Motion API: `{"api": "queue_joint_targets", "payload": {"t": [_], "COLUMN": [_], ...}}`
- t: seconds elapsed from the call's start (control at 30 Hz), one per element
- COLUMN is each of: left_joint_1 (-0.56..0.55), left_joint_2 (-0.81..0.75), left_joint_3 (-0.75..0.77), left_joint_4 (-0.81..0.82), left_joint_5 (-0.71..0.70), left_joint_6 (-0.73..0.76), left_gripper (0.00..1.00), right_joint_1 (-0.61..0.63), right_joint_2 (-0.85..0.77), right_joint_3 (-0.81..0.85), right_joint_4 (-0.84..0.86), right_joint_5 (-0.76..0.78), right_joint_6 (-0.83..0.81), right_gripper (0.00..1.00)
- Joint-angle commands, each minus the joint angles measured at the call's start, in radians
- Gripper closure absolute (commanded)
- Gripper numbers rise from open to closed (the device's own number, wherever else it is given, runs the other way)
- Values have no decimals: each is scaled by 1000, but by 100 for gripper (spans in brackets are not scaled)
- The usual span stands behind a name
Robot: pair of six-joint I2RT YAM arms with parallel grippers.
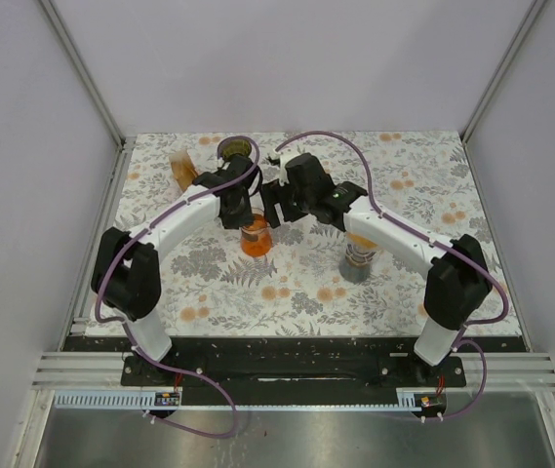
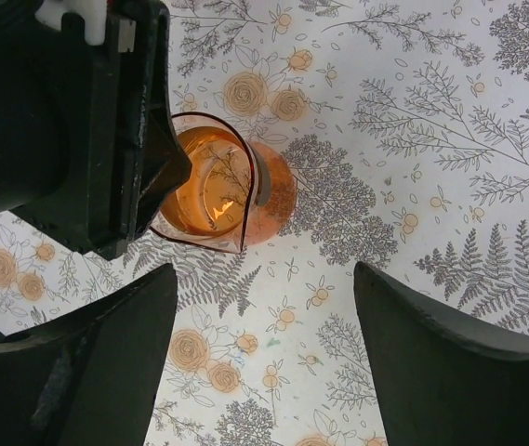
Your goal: Place the coffee filter in the dripper
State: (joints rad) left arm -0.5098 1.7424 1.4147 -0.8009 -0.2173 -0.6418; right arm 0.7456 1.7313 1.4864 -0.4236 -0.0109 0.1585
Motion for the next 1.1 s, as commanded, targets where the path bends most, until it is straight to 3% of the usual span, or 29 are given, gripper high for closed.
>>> {"api": "queue_joint_targets", "payload": {"t": [0.0, 0.1, 0.33, 0.53, 0.7, 0.97, 1.07], "left_joint_1": [1, 1, 37, 227, 254, 283, 324], "left_joint_2": [-52, -104, -184, -124, 63, 455, 516], "left_joint_3": [49, 70, 144, 194, 380, 838, 872], "left_joint_4": [-12, -3, 92, 213, 184, 43, 54], "left_joint_5": [-14, -56, -142, 150, 153, 59, 42], "left_joint_6": [-27, -7, 135, 103, 134, 171, 128], "left_gripper": [63, 48, 27, 29, 29, 33, 34], "right_joint_1": [-14, -20, -29, -32, -32, -32, -32], "right_joint_2": [-33, -56, -142, -199, -228, -254, -272], "right_joint_3": [40, 29, -11, -47, -75, -112, -133], "right_joint_4": [48, 48, 48, 40, 40, 37, 39], "right_joint_5": [-14, -12, 6, 58, 66, 72, 72], "right_joint_6": [13, 10, -8, -30, -37, -48, -57], "right_gripper": [16, 16, 15, 15, 14, 14, 14]}}
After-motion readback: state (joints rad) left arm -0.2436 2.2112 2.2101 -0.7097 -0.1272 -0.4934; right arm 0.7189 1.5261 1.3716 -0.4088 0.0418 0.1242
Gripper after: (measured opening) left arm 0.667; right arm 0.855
